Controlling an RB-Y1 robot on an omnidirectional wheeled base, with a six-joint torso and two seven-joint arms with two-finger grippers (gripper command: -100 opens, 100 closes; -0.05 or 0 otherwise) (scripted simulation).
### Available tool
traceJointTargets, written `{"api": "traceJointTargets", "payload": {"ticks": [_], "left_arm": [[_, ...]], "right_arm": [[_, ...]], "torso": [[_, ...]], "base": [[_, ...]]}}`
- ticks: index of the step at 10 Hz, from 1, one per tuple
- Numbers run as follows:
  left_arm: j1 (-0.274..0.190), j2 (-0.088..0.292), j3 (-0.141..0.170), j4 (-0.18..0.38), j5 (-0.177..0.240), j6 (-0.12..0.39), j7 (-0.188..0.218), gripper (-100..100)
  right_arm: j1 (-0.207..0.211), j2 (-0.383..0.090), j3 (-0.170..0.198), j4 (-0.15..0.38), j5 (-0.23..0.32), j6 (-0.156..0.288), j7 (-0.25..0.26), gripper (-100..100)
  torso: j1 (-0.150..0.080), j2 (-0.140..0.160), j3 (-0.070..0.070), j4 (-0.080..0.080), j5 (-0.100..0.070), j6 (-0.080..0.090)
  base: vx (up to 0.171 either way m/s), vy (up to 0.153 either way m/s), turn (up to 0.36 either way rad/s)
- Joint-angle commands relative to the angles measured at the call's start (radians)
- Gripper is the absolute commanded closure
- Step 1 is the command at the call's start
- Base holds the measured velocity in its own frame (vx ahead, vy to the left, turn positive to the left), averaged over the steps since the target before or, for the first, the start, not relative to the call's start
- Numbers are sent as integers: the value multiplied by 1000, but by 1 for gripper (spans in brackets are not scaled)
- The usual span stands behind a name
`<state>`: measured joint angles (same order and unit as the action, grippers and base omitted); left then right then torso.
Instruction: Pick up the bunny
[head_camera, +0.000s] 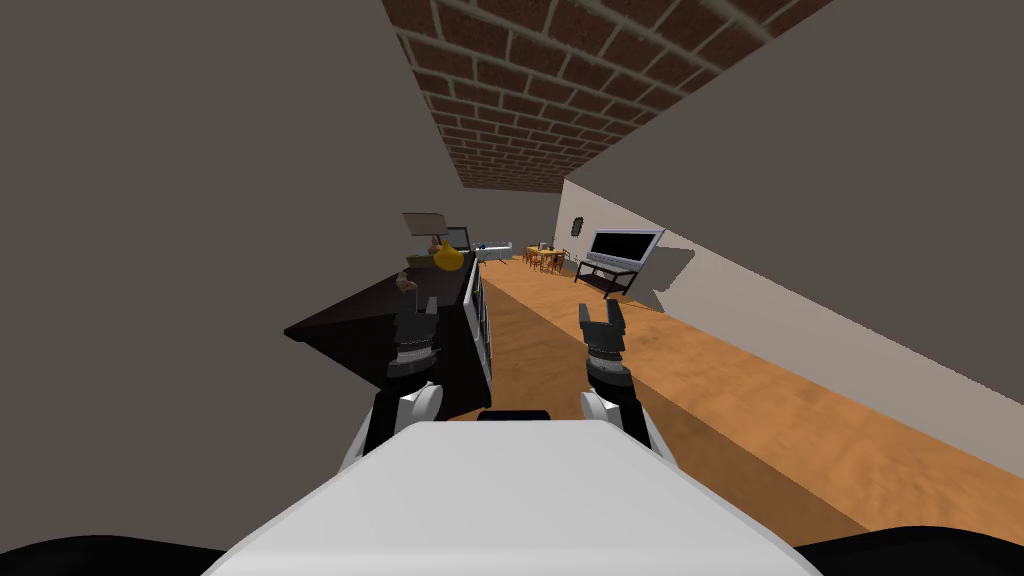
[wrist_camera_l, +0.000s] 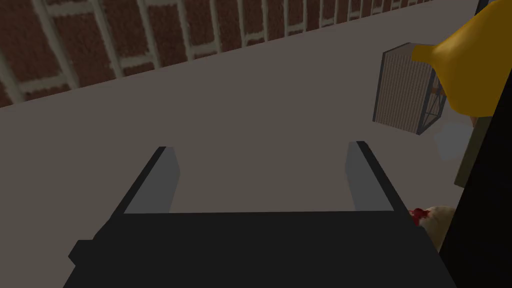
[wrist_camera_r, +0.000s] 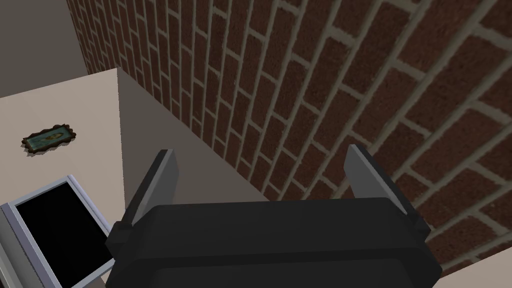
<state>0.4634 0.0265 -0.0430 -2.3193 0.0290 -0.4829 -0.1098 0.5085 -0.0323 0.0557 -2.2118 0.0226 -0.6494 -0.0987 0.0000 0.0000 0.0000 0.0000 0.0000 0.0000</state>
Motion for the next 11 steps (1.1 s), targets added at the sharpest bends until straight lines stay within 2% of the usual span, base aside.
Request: {"api": "traceJointTargets", "payload": {"ticks": [1, 3, 4, 6, 7, 8, 9, 10, 11], "left_arm": [[-5, 34, -15, 9, 3, -4, 12, -100], [-17, 94, -51, 30, 11, -13, 38, -100], [-17, 101, -51, 30, 11, -13, 38, -100], [-35, 169, -103, 61, 22, -27, 78, -100], [-35, 194, -103, 61, 22, -27, 78, -100], [-45, 227, -135, 79, 29, -35, 102, -100], [-45, 248, -135, 79, 29, -35, 102, -100], [-56, 283, -170, 98, 36, -45, 128, -100], [-56, 307, -170, 98, 36, -45, 128, -100]], "right_arm": [[0, 0, 0, 0, 0, 0, 0, 0], [0, 0, 0, 0, 0, 0, 0, 0], [0, 0, 0, 0, 0, 0, 0, 0], [0, 0, 0, 0, 0, 0, 0, 0], [0, 0, 0, 0, 0, 0, 0, 0], [0, 0, 0, 0, 0, 0, 0, 0], [0, 0, 0, 0, 0, 0, 0, 0], [0, 0, 0, 0, 0, 0, 0, 0], [0, 0, 0, 0, 0, 0, 0, 0]], "torso": [[0, 0, 0, 0, 0, 0], [1, 3, 2, 1, 0, 0], [0, 5, 3, 1, 0, 0], [0, 4, 3, 1, 0, 0], [1, 6, 3, 1, 0, 0], [1, 6, 3, 1, 0, 0], [0, 6, 3, 1, 0, 0], [0, 5, 3, 1, 0, 0], [0, 5, 3, 1, 0, 0]], "base": [[-22, 3, 10], [-68, 6, 14], [-60, -1, 4], [-79, 6, 18], [-85, 5, 3], [-80, -11, 13], [-63, -9, 9], [-79, -2, 17], [-71, 2, 5]]}}
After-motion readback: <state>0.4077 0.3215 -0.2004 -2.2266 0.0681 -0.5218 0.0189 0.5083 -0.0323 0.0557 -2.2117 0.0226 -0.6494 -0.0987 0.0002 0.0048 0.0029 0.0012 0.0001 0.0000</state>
